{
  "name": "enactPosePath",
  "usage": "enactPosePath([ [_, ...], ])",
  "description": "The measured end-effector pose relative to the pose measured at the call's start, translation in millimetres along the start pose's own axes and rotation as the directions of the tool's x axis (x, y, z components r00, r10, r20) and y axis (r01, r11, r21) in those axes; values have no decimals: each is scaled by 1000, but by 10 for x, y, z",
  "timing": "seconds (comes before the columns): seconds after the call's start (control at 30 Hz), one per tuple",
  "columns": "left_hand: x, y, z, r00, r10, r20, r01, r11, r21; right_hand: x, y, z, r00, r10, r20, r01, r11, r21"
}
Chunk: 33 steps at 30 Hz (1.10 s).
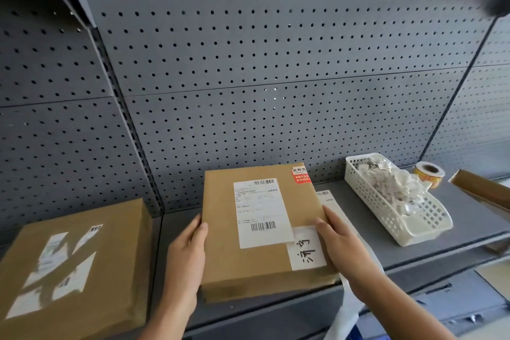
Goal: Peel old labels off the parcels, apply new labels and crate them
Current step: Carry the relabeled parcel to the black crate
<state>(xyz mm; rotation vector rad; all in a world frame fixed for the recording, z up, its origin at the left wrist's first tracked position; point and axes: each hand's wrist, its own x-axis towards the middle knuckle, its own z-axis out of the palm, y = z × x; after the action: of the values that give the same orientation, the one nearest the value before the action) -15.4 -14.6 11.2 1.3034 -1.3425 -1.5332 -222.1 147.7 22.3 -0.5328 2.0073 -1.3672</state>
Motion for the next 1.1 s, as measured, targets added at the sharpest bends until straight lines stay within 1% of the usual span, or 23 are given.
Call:
enactPosePath([
  [0.13,-29,147,77,997,58,59,-57,998,-14,-156,-113,-93,998,-29,-58,31,999,22],
  [0.3,-121,266,233,982,112,151,-110,994,-25,-338,-158,-248,985,-34,-172,37,999,15],
  [0.43,-237,327,406,968,136,211,-131,991,-35,-506,-140,-452,970,-47,-240,47,999,-4],
  [0.57,-436,399,665,944,171,282,-165,985,-47,-698,-108,-743,951,-50,-306,59,998,19],
  [0.8,-974,480,1387,879,233,415,-219,972,-83,-1049,111,-1531,899,-70,-432,96,995,38],
  [0.9,-1248,476,1766,847,265,461,-264,962,-67,-1261,258,-1898,869,-58,-491,110,991,76],
  [1.1,-1871,353,2480,744,264,613,-304,952,-41,-1702,628,-2613,808,-8,-589,112,984,140],
])
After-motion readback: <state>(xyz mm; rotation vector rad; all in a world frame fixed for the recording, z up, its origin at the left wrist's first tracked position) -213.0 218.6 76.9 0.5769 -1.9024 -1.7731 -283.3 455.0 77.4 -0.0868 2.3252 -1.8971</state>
